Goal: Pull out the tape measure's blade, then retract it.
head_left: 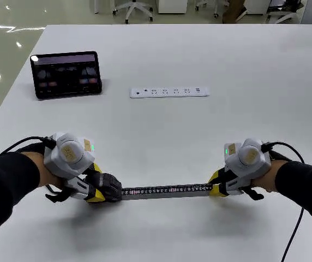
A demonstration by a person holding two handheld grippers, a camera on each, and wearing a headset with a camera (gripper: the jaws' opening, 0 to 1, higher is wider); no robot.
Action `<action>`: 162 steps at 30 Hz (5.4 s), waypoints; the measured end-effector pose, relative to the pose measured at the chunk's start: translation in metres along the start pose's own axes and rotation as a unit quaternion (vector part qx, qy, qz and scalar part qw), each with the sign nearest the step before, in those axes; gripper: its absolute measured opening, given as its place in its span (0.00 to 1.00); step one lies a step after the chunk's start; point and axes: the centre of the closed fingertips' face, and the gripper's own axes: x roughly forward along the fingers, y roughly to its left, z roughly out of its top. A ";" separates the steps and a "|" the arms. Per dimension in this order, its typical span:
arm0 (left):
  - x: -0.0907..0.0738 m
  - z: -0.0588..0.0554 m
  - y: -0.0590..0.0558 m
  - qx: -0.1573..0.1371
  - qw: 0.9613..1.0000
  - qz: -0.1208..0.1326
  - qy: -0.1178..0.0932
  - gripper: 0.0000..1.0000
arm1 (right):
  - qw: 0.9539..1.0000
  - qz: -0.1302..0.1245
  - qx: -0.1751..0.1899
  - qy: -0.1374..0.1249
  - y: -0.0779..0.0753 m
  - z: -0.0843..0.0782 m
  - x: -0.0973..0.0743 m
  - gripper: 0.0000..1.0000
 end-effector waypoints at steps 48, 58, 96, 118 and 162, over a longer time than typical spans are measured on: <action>-0.010 0.008 0.011 -0.063 0.995 0.038 -0.065 0.45 | 0.999 -0.028 0.032 0.019 -0.002 -0.011 -0.006 0.14; -0.035 -0.007 0.018 -0.237 0.956 0.083 -0.150 0.88 | 0.986 -0.088 0.118 -0.074 0.003 0.008 -0.028 0.40; -0.138 -0.091 -0.022 -0.308 0.875 0.282 -0.245 1.00 | 0.926 -0.257 0.234 -0.147 0.074 -0.064 -0.131 1.00; -0.140 -0.102 -0.030 -0.292 0.885 0.275 -0.236 1.00 | 0.928 -0.250 0.231 -0.150 0.091 -0.068 -0.140 1.00; -0.121 -0.052 -0.011 -0.297 0.884 0.269 -0.240 1.00 | 0.947 -0.230 0.175 -0.139 0.060 -0.043 -0.139 1.00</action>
